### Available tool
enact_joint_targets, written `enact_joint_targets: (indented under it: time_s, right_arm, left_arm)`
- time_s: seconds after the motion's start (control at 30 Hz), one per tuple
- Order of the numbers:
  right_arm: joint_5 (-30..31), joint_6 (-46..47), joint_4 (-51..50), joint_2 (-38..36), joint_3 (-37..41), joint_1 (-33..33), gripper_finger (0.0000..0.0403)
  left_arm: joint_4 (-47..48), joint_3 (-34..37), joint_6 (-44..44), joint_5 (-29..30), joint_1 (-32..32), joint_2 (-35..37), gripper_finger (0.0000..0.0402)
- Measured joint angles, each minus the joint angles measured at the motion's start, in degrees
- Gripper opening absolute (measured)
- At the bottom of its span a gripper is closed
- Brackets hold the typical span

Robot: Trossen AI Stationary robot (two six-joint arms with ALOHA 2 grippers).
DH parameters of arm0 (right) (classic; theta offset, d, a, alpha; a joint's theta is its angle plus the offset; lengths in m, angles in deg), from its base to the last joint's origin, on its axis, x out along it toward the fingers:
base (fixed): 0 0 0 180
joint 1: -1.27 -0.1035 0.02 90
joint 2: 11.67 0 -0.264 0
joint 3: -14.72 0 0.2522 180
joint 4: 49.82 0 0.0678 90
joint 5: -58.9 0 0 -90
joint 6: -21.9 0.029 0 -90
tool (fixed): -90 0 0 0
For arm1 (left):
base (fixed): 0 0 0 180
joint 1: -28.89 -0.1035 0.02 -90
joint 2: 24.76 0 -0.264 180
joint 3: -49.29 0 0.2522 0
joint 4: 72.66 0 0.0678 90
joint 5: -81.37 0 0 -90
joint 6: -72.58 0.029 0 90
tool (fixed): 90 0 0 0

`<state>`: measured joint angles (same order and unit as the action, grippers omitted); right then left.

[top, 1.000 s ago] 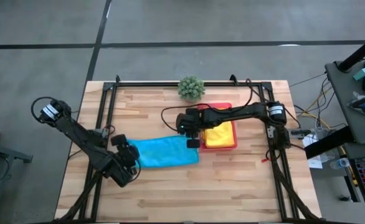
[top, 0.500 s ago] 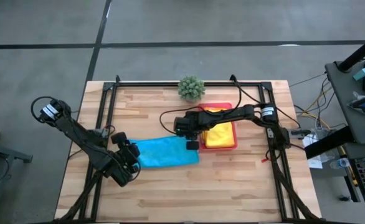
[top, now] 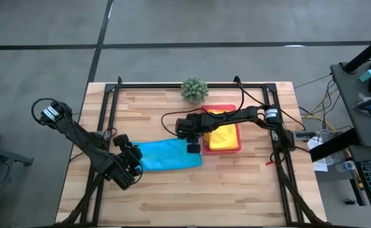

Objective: Fold microfiber towels
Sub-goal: Fold the blue towel

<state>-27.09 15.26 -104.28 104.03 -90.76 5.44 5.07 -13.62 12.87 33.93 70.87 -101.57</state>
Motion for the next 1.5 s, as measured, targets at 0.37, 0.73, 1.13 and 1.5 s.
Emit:
enact_joint_targets:
  time_s: [0.37,0.73,1.13,1.5]
  right_arm:
    - [0.17,-0.11,-1.05,2.93,0.08,-0.02,0.0087]
    - [0.5,1.22,-2.48,0.99,0.13,-0.04,0.0049]
    - [0.41,0.74,-2.47,1.0,0.13,-0.04,0.0009]
    - [1.99,2.54,-5.51,0.18,0.1,-0.15,0.0009]
  left_arm:
    - [-0.05,0.0,-0.1,0.11,0.0,0.0,0.0178]
    - [-0.03,0.01,-1.42,0.22,0.0,0.0,0.0178]
    - [-0.04,0.02,-1.42,0.22,0.0,0.0,0.0178]
    - [-0.04,0.02,-1.53,1.59,-0.02,0.0,0.0178]
